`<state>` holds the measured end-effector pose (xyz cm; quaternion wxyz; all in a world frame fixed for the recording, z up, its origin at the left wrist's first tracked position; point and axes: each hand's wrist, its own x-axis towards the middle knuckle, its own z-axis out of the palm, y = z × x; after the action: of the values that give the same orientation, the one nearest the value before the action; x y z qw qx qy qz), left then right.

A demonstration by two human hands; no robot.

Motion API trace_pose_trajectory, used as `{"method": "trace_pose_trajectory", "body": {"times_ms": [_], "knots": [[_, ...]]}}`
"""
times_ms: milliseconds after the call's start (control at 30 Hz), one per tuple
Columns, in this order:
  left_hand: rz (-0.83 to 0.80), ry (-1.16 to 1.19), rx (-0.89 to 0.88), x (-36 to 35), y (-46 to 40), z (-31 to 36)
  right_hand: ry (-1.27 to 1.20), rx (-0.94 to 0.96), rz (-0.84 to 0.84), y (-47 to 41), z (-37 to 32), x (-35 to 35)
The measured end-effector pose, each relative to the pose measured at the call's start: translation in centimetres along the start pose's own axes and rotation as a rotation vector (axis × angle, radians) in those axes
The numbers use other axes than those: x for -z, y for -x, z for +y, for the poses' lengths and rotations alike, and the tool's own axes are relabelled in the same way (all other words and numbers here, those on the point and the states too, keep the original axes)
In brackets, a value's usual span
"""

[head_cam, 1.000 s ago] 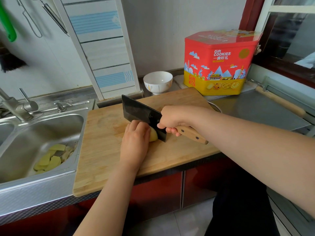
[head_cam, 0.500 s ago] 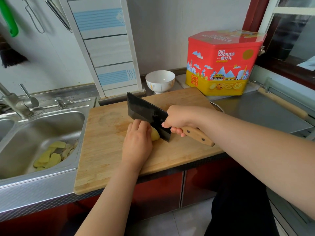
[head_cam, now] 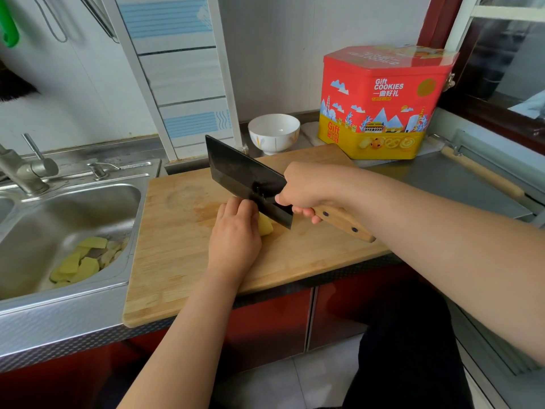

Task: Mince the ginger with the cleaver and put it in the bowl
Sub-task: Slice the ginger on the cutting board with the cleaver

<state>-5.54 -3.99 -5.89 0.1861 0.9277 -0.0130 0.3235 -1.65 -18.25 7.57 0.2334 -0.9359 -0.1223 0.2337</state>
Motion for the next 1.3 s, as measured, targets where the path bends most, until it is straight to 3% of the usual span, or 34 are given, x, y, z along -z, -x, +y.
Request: {"method": "trace_pose_trajectory", "body": {"times_ms": [700, 833, 1067, 1300], "knots": [[0.012, 0.019, 0.001, -0.2, 0.0, -0.3, 0.092, -0.135, -0.163, -1.7, -0.7, -1.9], [0.010, 0.019, 0.008, -0.2, 0.0, -0.3, 0.106, -0.127, -0.161, -1.7, -0.6, -2.5], [-0.004, 0.044, 0.012, 0.4, 0.1, -0.1, -0.088, -0.107, -0.117, -1.6, 1.1, -0.9], [-0.013, 0.036, 0.012, 0.5, 0.1, 0.0, -0.057, -0.040, -0.052, -0.4, 1.0, -0.8]]}}
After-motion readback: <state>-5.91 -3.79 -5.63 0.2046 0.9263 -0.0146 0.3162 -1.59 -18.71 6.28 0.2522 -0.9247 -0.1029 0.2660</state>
